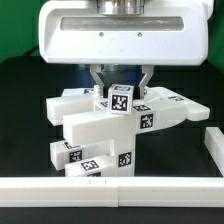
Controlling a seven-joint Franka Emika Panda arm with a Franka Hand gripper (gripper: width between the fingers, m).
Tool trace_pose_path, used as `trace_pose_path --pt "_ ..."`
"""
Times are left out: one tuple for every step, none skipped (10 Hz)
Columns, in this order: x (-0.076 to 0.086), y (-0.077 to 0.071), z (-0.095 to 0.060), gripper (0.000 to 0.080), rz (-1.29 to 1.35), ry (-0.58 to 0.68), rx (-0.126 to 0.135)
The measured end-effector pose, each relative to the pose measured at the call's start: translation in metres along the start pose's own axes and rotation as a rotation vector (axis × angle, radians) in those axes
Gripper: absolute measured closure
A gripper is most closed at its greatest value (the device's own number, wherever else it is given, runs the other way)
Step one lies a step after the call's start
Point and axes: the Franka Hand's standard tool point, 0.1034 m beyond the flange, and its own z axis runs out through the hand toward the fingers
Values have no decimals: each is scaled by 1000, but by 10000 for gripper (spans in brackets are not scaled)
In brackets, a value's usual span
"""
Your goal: Assemble chair
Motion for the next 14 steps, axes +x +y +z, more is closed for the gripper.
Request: trace_pose_path --pt "0 0 0 512 35 0 0" --pt "0 0 0 512 100 0 3" --pt "0 -1 0 512 185 -1 10" --pt "0 -1 0 512 263 1 21" --pt "1 -1 0 512 332 -1 32" --pt "1 -1 1 511 438 -2 41" --pt "2 -1 1 511 537 -1 55" --pt "3 -2 1 511 636 -2 72" --pt "3 -2 1 511 724 -3 78" --pt "3 -3 1 511 797 -5 86" --pt "4 -4 0 511 869 -10 93" --pt "4 -5 0 511 965 -18 104" --pt "4 -6 0 511 1069 -28 117" --pt "4 -7 0 511 1118 -31 121"
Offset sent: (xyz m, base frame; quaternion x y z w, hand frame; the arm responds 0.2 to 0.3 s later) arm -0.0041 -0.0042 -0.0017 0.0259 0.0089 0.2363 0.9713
